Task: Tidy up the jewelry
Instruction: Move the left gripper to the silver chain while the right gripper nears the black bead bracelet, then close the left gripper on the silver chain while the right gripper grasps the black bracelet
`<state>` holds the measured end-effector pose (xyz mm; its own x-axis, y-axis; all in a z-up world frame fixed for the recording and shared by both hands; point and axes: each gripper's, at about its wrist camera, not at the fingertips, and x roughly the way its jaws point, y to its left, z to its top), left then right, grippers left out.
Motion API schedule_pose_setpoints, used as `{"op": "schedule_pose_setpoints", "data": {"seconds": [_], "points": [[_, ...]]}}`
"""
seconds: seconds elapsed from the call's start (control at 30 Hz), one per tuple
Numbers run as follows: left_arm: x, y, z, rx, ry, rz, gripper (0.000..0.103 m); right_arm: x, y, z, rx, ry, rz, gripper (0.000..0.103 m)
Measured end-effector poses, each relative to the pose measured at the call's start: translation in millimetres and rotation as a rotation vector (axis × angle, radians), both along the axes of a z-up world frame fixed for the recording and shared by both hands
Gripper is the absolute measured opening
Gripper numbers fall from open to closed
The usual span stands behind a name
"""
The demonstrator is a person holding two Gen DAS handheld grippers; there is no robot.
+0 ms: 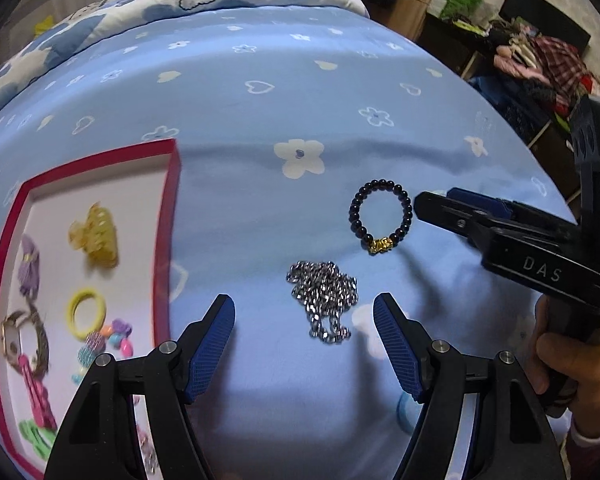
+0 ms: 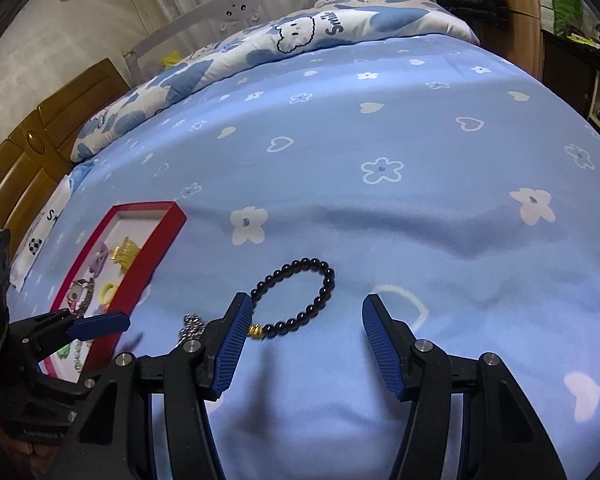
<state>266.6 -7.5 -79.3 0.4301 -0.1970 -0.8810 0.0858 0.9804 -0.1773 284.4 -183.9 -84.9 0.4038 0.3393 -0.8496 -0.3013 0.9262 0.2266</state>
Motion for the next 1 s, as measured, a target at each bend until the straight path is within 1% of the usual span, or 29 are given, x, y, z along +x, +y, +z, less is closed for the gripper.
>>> {"op": "schedule_pose_setpoints", "data": {"seconds": [0.1, 0.17, 0.27, 0.3, 0.37, 0.4, 0.43, 0.47, 0.5, 0.53, 0.6, 0.8, 1.0], "points": [[10, -6, -8, 0.018, 0.014, -0.007, 0.072, 6, 4, -9, -0.015, 0.011, 0.006, 0.055], [16, -9, -15, 0.041, 0.026, -0.009, 0.072, 8, 6, -14, -0.022, 0.020, 0.007, 0.050], [23, -16, -25, 0.071, 0.044, -0.022, 0.070, 11, 8, -22, -0.042, 0.033, 0.008, 0.038], [25, -19, -27, 0.087, 0.044, -0.026, 0.068, 11, 9, -23, -0.047, 0.034, 0.010, 0.036], [26, -25, -31, 0.119, 0.036, -0.042, 0.065, 12, 11, -24, -0.060, 0.034, 0.016, 0.026], [27, -28, -31, 0.126, 0.032, -0.049, 0.058, 12, 12, -25, -0.069, 0.034, 0.020, 0.024], [27, -31, -32, 0.129, 0.026, -0.064, 0.047, 13, 13, -26, -0.074, 0.036, 0.023, 0.020], [27, -34, -32, 0.130, 0.023, -0.076, 0.041, 12, 14, -27, -0.083, 0.035, 0.028, 0.017], [27, -36, -32, 0.129, 0.020, -0.087, 0.026, 12, 16, -27, -0.095, 0.032, 0.034, 0.013], [27, -38, -31, 0.135, 0.016, -0.097, 0.018, 11, 18, -27, -0.103, 0.030, 0.040, 0.009], [26, -41, -30, 0.139, 0.005, -0.110, 0.013, 9, 21, -26, -0.117, 0.019, 0.050, 0.007], [13, -33, -18, 0.098, -0.031, -0.095, 0.012, -3, 28, -12, -0.098, -0.012, 0.067, 0.007], [-7, -16, 10, 0.048, -0.087, -0.049, 0.012, -21, 39, 18, -0.060, -0.063, 0.088, 0.007]]}}
